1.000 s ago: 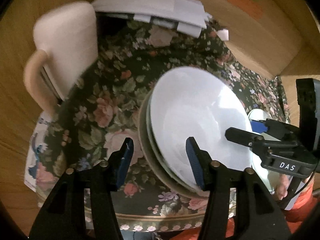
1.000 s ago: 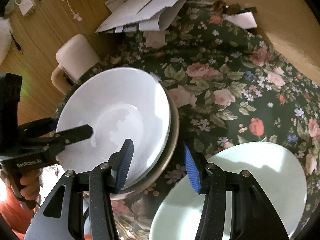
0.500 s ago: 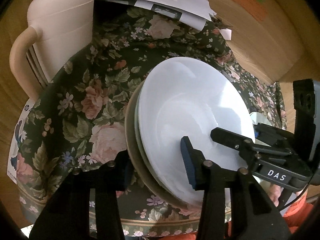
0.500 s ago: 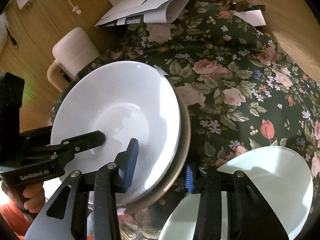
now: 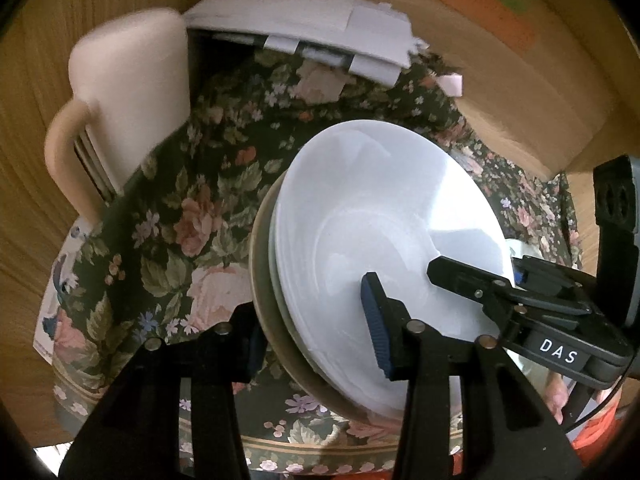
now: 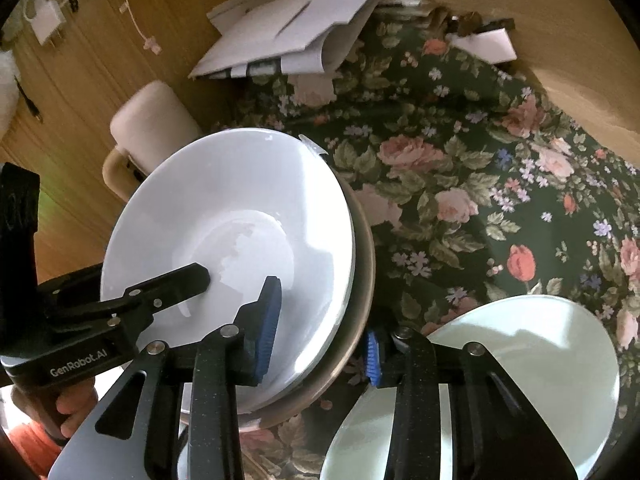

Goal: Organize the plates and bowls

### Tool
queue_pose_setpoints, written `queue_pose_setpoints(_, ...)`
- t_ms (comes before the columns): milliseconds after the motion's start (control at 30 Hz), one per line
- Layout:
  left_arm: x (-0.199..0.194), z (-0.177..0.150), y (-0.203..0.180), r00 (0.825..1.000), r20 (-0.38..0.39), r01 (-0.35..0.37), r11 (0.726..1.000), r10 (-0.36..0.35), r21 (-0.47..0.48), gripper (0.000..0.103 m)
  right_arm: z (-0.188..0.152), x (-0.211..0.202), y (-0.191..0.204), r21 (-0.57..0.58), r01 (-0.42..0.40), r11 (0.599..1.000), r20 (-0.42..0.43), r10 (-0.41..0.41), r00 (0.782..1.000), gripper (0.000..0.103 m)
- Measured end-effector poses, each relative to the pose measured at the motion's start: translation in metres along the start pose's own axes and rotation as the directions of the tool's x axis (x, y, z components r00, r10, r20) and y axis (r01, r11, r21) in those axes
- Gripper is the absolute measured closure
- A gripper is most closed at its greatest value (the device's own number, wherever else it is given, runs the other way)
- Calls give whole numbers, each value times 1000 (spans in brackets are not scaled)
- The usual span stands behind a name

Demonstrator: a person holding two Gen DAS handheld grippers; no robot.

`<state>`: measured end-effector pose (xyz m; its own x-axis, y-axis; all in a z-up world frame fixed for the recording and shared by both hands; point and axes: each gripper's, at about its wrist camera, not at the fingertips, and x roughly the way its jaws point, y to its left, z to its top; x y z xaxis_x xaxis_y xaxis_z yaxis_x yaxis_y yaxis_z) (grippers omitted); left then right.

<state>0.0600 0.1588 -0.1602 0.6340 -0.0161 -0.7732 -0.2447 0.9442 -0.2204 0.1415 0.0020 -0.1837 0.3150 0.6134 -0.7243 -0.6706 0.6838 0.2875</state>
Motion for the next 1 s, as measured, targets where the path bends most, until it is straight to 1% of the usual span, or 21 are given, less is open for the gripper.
queue_pose_setpoints(100, -7, 4, -7, 1000, 24, 2, 1000, -2, 15, 60, 2, -15, -2, 4, 4, 1000, 31, -5, 1000, 70)
queue_pose_setpoints(233, -15, 10, -20, 999, 49, 22, 999, -23, 31, 60, 1, -35, -8, 18, 12, 1000, 67, -13, 998, 70)
queue_pose_setpoints(400, -18, 15, -37, 997, 63, 45, 997, -48, 57, 60, 1, -55, -18, 40, 35, 999, 100, -39, 994, 70)
queue_pose_setpoints(633, -17, 14, -68, 994, 60, 89, 991, -95, 102, 60, -8, -76, -39, 83, 66, 994, 121, -75, 990, 70)
queue_pose_setpoints(1000, -6, 6, -118, 987, 26, 152, 972, -159, 179, 60, -31, -109, -72, 159, 116, 980, 143, -140, 980, 70)
